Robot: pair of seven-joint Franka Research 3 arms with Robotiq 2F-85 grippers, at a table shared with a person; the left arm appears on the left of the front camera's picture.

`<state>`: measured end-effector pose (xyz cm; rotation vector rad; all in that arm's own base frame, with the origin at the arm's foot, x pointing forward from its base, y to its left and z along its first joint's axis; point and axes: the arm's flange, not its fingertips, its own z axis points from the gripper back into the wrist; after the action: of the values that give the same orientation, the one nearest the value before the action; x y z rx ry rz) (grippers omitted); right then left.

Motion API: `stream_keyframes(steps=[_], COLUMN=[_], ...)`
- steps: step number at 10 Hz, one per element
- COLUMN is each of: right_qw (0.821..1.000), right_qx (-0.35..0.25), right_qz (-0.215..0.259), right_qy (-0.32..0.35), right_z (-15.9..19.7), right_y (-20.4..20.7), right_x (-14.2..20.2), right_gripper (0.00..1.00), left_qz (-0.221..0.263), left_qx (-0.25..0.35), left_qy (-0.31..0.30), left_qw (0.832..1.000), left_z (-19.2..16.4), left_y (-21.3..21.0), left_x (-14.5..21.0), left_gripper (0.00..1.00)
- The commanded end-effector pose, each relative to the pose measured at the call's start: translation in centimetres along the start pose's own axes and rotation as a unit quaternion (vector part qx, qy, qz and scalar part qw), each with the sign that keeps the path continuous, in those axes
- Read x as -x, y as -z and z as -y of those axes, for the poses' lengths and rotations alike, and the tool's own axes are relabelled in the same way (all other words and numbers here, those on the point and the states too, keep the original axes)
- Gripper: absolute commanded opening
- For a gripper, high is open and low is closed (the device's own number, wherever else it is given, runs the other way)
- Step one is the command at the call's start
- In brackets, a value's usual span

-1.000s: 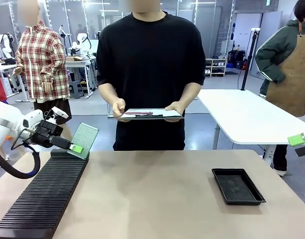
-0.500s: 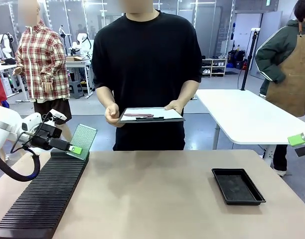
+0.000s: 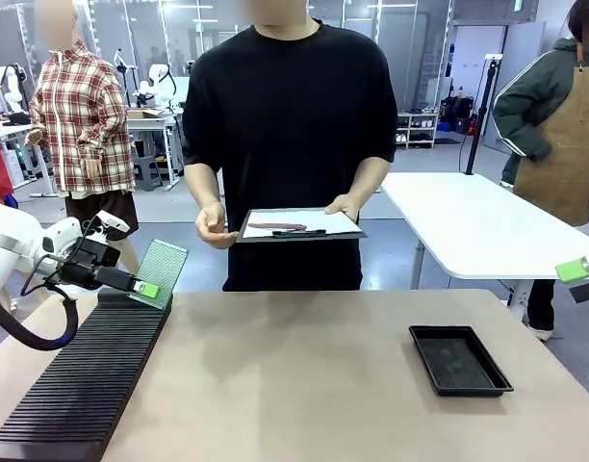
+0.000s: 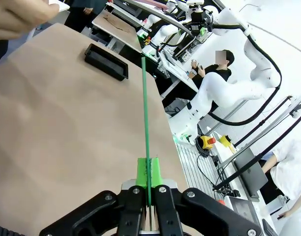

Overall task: Inspect the PCB.
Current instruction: Release the Blank PCB you were holding.

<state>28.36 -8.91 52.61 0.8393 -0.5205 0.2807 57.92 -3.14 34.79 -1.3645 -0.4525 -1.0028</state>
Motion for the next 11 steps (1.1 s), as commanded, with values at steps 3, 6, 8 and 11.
stream_keyframes(steps=[3, 6, 8, 11], right_qw=[1.0, 1.0, 1.0, 1.0], right_qx=[-0.008, -0.008, -0.008, -0.008], right_qz=[0.004, 0.004, 0.004, 0.004], right_qy=[-0.007, -0.007, -0.007, -0.007], right_z=[0.04, 0.04, 0.04, 0.04], right_y=[0.02, 0.02, 0.02, 0.02], right_x=[-0.08, -0.08, -0.08, -0.08], right_gripper=[1.0, 1.0, 1.0, 1.0], left_qz=[-0.004, -0.004, -0.004, -0.004], left_qx=[0.0, 0.0, 0.0, 0.0], left_qy=[0.003, 0.003, 0.003, 0.003], left_qw=[1.0, 1.0, 1.0, 1.0], left_z=[0.32, 0.32, 0.32, 0.32], left_y=[0.02, 0.02, 0.02, 0.02], left_x=[-0.33, -0.33, -0.33, -0.33], left_gripper=[0.0, 0.0, 0.0, 0.0])
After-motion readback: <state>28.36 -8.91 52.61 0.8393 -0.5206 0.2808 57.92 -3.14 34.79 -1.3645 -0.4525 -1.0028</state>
